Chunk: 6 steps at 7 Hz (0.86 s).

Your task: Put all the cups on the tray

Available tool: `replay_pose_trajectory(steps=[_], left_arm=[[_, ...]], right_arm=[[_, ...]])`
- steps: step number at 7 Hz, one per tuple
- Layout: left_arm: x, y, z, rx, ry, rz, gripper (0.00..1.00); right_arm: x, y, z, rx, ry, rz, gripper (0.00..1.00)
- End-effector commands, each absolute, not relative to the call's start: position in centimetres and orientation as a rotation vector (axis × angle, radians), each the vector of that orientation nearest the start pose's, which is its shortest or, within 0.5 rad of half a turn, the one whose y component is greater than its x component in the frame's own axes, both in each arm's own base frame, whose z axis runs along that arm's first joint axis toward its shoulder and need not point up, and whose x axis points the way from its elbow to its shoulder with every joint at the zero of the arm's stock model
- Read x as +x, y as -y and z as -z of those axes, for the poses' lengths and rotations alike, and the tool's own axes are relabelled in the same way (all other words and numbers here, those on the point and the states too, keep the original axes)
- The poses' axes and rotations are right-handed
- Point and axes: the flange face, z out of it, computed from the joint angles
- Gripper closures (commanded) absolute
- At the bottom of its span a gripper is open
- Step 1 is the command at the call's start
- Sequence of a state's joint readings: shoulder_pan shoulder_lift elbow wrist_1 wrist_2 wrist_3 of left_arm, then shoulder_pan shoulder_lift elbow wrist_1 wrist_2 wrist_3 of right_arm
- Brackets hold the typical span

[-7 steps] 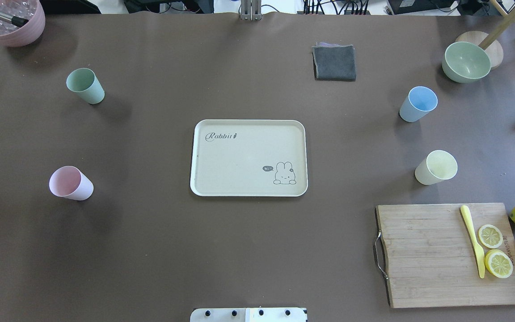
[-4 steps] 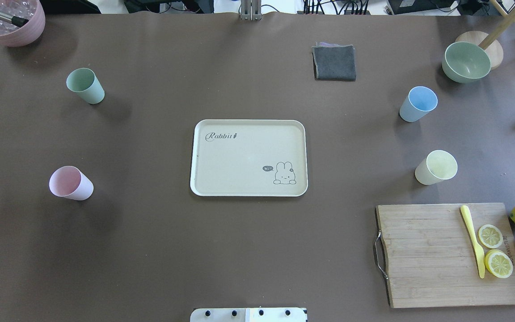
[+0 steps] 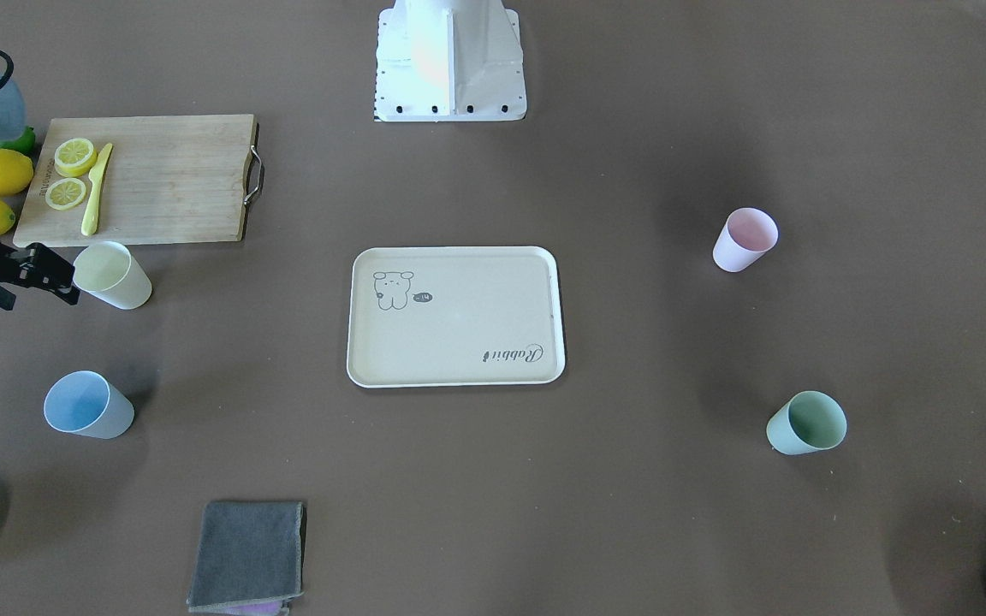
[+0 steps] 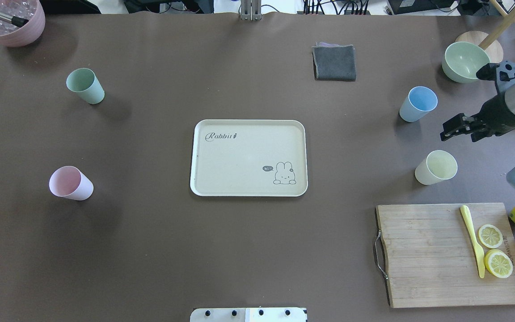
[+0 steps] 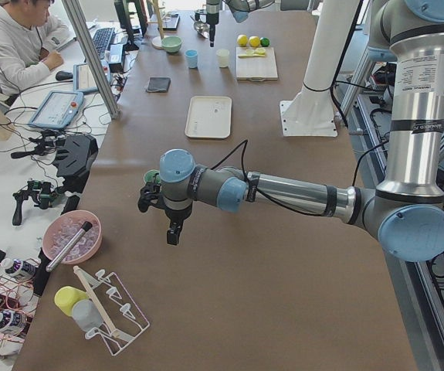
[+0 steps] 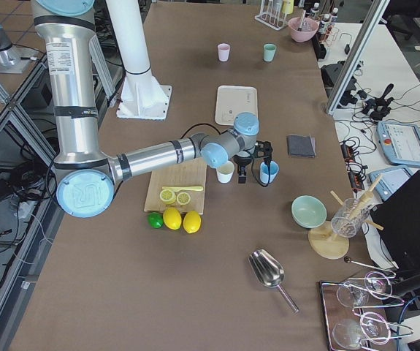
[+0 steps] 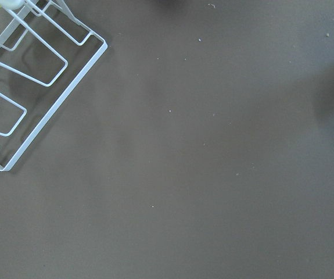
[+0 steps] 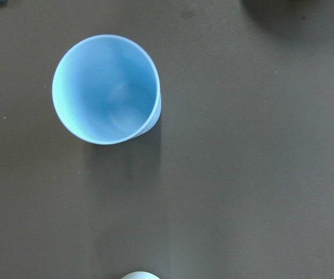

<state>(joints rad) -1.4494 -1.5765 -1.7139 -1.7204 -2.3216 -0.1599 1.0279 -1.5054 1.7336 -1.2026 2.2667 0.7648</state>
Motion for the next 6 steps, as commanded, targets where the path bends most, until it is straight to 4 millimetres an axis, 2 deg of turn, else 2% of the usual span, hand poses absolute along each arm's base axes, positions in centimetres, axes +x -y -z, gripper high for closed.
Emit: replay_pose_trajectory(steps=[1,2,3,4,5,6], left_arm=[[0.2,51.6,-56.3,0.178,-0.777,-0.066,0.03],[0.2,51.8,-56.0,0.181,-0.777,-0.058,0.03],[0.2,51.9,-55.4,0.182,-0.78,-0.044,0.03],[0.2,51.9,-54.9,0.192,-0.781,-0.046,0.03],[0.2,51.9,-54.8,0.187,-0.783,-0.033,0.03],[0.3,51.8,-54.4,0.184,-0.789,-0.014,0.03]], right_arm=[[-23.1,48.1,-50.4,-0.007,0.932,0.039,0.18],[-23.1,48.0,-50.9,-0.007,0.926,0.049,0.2],[-22.7,47.2,-52.2,-0.018,0.914,0.064,0.25],[-22.4,46.8,-52.8,-0.025,0.908,0.061,0.4],[-22.7,46.7,-53.0,-0.031,0.905,0.063,0.73],[-23.4,46.4,-53.0,-0.037,0.904,0.077,1.0]])
